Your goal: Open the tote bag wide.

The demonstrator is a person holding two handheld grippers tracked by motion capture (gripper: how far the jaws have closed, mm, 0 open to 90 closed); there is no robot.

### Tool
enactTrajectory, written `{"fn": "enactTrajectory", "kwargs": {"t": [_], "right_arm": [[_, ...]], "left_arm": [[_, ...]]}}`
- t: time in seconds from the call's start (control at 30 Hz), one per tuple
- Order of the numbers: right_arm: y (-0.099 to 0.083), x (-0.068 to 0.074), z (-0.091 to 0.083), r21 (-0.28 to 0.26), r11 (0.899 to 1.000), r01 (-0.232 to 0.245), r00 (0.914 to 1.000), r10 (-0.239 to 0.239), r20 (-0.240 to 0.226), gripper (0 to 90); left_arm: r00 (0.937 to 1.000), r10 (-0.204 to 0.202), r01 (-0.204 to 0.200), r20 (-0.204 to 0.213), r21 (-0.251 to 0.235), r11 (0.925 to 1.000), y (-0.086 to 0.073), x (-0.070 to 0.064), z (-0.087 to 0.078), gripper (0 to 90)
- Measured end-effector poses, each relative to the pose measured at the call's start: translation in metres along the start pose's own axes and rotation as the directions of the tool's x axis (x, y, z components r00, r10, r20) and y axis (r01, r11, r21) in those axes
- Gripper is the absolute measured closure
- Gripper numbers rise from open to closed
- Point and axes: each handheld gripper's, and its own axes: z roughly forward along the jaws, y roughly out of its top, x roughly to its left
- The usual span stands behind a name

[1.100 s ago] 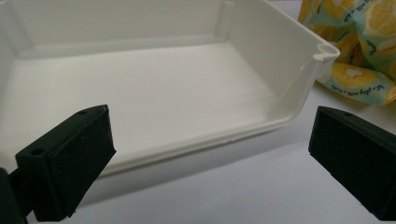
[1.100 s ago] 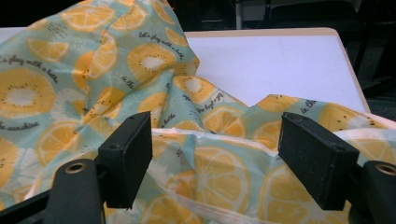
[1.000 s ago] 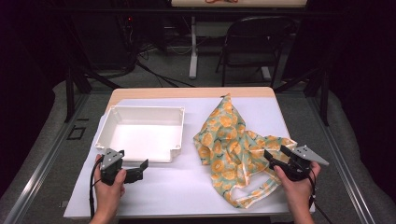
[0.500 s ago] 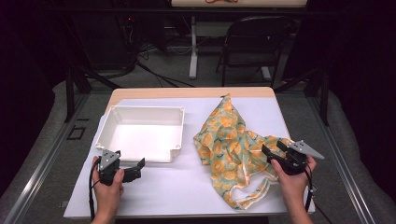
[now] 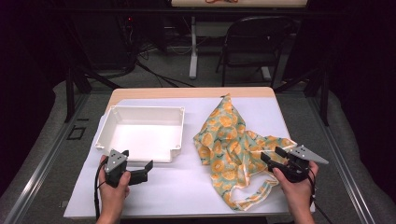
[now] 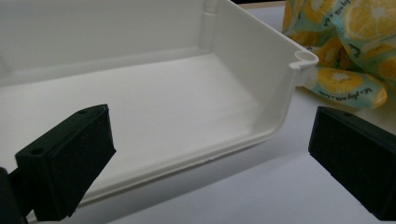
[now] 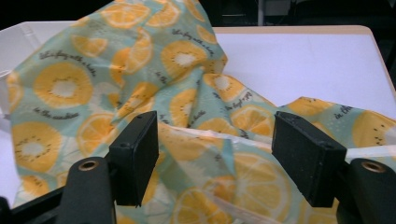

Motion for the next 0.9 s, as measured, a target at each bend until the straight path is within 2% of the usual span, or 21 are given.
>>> {"fn": "enactTrajectory", "kwargs": {"t": [0.07, 0.17, 0.33, 0.4, 0.57, 0.7, 0.77, 0.83, 0.9], "right_arm": [[0.003, 0.008, -0.006, -0.015, 1.000, 0.019, 0.9998, -0.019, -0.007, 31.5], [0.004, 0.012, -0.007, -0.026, 0.999, 0.028, 0.9995, -0.029, -0.012, 31.5], [0.003, 0.013, -0.002, -0.013, 1.000, 0.021, 0.9993, -0.021, -0.031, 31.5], [0.003, 0.013, 0.001, -0.015, 1.000, 0.014, 0.9993, -0.015, -0.033, 31.5], [0.004, 0.014, 0.000, -0.019, 1.000, 0.020, 0.9994, -0.021, -0.027, 31.9], [0.005, 0.013, 0.001, -0.015, 1.000, 0.014, 0.9994, -0.015, -0.031, 32.8], [0.004, 0.016, 0.002, -0.004, 1.000, 0.027, 0.9986, -0.027, -0.045, 34.6], [0.003, 0.018, 0.003, -0.008, 1.000, 0.026, 0.9981, -0.026, -0.055, 35.4], [0.002, 0.024, 0.011, 0.023, 0.999, 0.030, 0.9963, -0.028, -0.081, 35.9]], "left_arm": [[0.9999, 0.013, -0.013, 0.004, 0.007, 0.9999, 0.000, -0.005, 0.000, 0.0], [0.9996, 0.018, -0.017, 0.022, -0.005, 0.9998, 0.001, -0.010, -0.003, 0.1], [0.9986, -0.013, 0.014, 0.052, -0.010, 0.9999, 0.004, -0.009, 0.001, 1.7], [0.9988, 0.007, -0.008, 0.049, 0.005, 1.0000, 0.003, -0.010, 0.001, 2.0], [0.9986, -0.002, 0.002, 0.054, -0.001, 1.0000, 0.000, -0.010, -0.001, 2.0], [0.9990, 0.029, -0.029, 0.034, -0.011, 0.9995, -0.001, -0.011, -0.004, 2.4], [0.9990, 0.034, -0.033, 0.031, -0.013, 0.9994, -0.001, -0.011, -0.005, 2.7], [0.9992, 0.021, -0.021, 0.034, -0.017, 0.9996, -0.002, -0.011, -0.004, 2.9], [0.9993, 0.021, -0.020, 0.032, -0.013, 0.9997, -0.003, -0.011, -0.002, 3.8]]}}
